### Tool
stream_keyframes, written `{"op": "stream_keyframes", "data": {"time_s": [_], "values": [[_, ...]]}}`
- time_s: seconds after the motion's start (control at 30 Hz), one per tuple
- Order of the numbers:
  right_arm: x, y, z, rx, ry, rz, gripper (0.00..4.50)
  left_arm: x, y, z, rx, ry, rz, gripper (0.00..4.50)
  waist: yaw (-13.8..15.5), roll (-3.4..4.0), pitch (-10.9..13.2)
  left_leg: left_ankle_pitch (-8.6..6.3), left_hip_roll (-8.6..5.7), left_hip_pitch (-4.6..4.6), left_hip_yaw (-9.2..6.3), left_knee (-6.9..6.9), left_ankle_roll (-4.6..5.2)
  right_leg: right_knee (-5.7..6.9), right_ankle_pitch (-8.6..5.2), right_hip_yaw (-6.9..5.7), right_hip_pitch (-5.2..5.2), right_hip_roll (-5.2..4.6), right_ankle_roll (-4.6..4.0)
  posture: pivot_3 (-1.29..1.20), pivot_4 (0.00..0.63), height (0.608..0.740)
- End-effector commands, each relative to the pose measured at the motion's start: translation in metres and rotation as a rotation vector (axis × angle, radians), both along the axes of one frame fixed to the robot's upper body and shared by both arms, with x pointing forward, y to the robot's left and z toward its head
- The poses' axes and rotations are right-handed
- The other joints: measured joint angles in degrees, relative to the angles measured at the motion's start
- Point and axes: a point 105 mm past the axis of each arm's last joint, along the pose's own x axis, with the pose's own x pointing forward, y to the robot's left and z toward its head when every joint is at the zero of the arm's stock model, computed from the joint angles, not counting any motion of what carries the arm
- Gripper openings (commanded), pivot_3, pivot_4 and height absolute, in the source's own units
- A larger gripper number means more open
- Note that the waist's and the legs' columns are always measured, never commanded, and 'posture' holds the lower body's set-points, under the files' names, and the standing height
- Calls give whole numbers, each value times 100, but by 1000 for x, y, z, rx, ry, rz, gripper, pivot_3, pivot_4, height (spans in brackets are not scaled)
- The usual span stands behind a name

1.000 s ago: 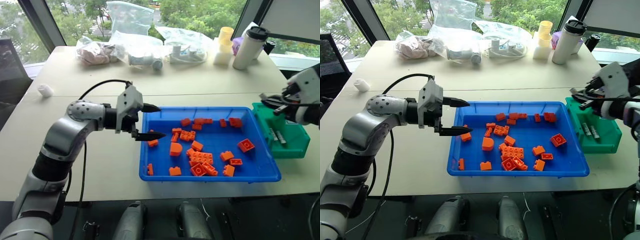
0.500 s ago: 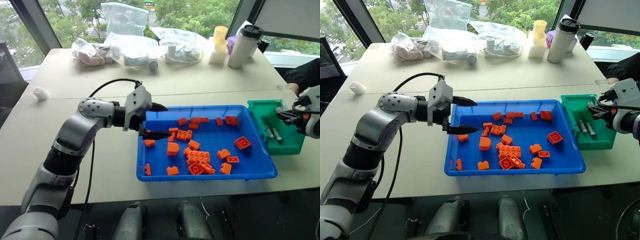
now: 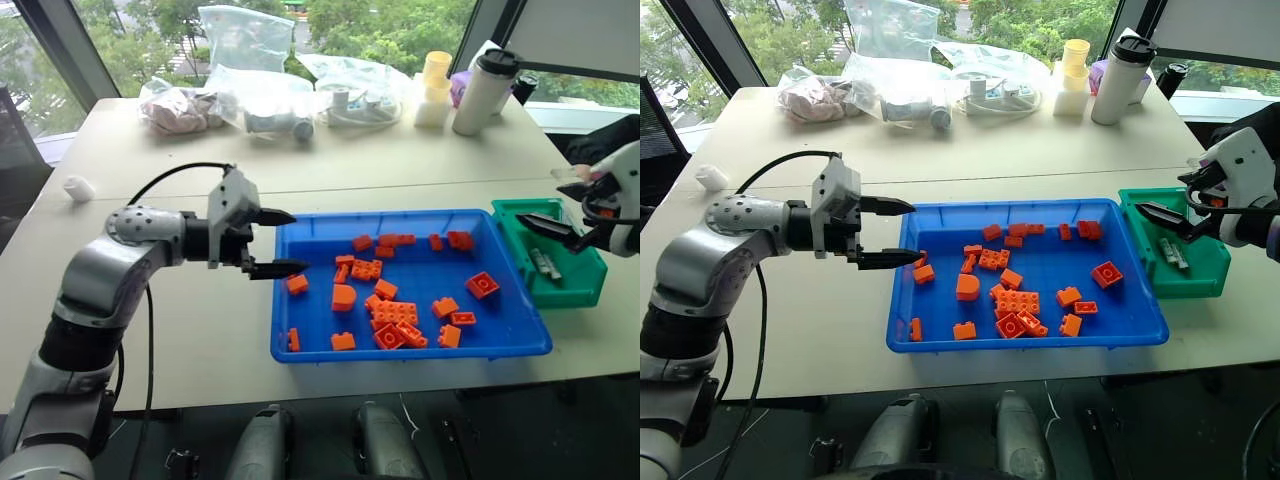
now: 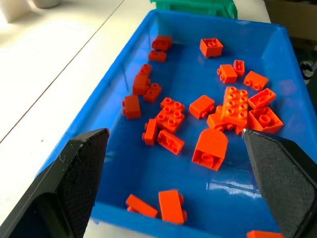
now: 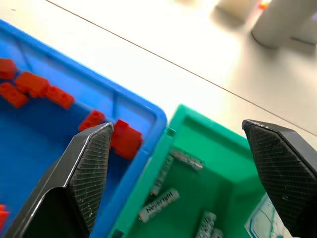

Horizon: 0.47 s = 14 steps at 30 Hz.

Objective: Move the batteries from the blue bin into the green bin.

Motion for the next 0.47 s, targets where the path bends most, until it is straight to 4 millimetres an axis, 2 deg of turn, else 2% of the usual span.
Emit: {"op": "stream_keyframes", "data": {"time_s": [0.03,0.13,0.27,0.47], "values": [[-18,0,7,10,-12,53,4320,-11,19,17,-14,-22,66,4500,43,-2,1,0,-3,-2,-4,1,0,-2,0,-3,2,-3,0,0,150,740],[-32,-4,-2,33,20,39,4320,-21,35,12,-15,30,136,4500,76,-1,0,-3,-8,-3,-4,3,6,-5,0,-3,6,-12,1,0,150,740],[-52,5,-13,100,85,74,4320,-30,41,5,-32,68,205,4500,93,-1,0,-3,-5,6,-5,3,5,-3,0,-1,13,-14,1,0,150,740],[-45,9,-21,102,66,70,4320,-30,46,-2,-50,100,251,4500,92,-1,0,-4,-3,52,3,-3,5,-4,-1,0,50,-12,-1,0,150,740]]}}
